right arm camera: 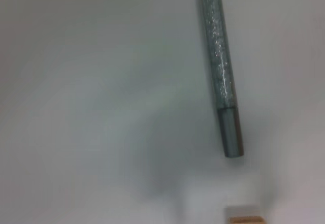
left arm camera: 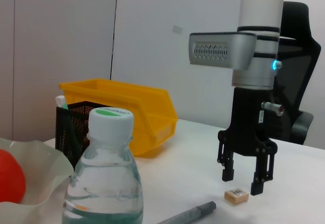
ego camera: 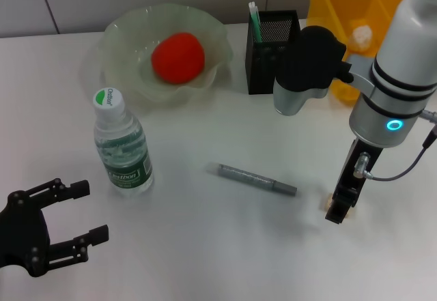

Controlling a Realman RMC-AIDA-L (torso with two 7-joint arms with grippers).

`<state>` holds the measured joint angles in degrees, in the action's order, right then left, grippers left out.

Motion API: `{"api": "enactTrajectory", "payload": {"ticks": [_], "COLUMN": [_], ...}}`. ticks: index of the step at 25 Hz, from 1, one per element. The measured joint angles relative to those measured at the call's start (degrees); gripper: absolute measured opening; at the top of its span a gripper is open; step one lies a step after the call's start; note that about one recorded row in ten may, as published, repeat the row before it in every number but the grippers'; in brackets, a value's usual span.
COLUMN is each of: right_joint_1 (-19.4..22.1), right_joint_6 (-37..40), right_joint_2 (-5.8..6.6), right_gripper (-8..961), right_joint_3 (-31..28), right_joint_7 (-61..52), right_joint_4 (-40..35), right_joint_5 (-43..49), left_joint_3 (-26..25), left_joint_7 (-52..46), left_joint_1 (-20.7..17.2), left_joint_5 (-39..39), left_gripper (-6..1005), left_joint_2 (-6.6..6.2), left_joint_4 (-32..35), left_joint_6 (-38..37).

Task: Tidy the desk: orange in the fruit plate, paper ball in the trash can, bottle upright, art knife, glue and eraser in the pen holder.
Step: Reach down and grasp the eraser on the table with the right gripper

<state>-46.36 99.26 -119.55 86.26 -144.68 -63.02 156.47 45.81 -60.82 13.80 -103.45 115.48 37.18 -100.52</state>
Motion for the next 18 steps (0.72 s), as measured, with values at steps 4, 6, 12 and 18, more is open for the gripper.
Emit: {"api": "enactTrajectory", "payload": {"ticks": [4,6,12,18], "right_joint_1": [0.2,0.3,-0.2,-0.1], "right_joint_6": [-1.2,-1.9,-4.3,-4.7], "right_joint_2": [0.0,0.01,0.02,0.02], "right_gripper": [662,662,661,658], "right_joint_3": [0.8,0.9,1.9,2.2], "right_joint_7": [-0.7,-0.9,-0.9,-1.0], "right_joint_4": [0.6,1.2,4.4,4.8], "right_joint_5": [0.1,0.2,0.2,0.0], "left_joint_3": [0.0,0.0,-0.1,-0.1], "left_joint_7": [0.0,0.0,0.0,0.0], "left_joint_1": [0.0,-0.1,-0.3,-0.4], "left_joint_5": [0.0,0.0,0.0,0.0], "left_gripper": [795,795,795,795], "left_joint_2": [0.14,0.17,0.24,0.27], "left_joint_4": [0.0,0.0,0.0,0.0], "left_joint_6": [0.0,0.0,0.1,0.2]}}
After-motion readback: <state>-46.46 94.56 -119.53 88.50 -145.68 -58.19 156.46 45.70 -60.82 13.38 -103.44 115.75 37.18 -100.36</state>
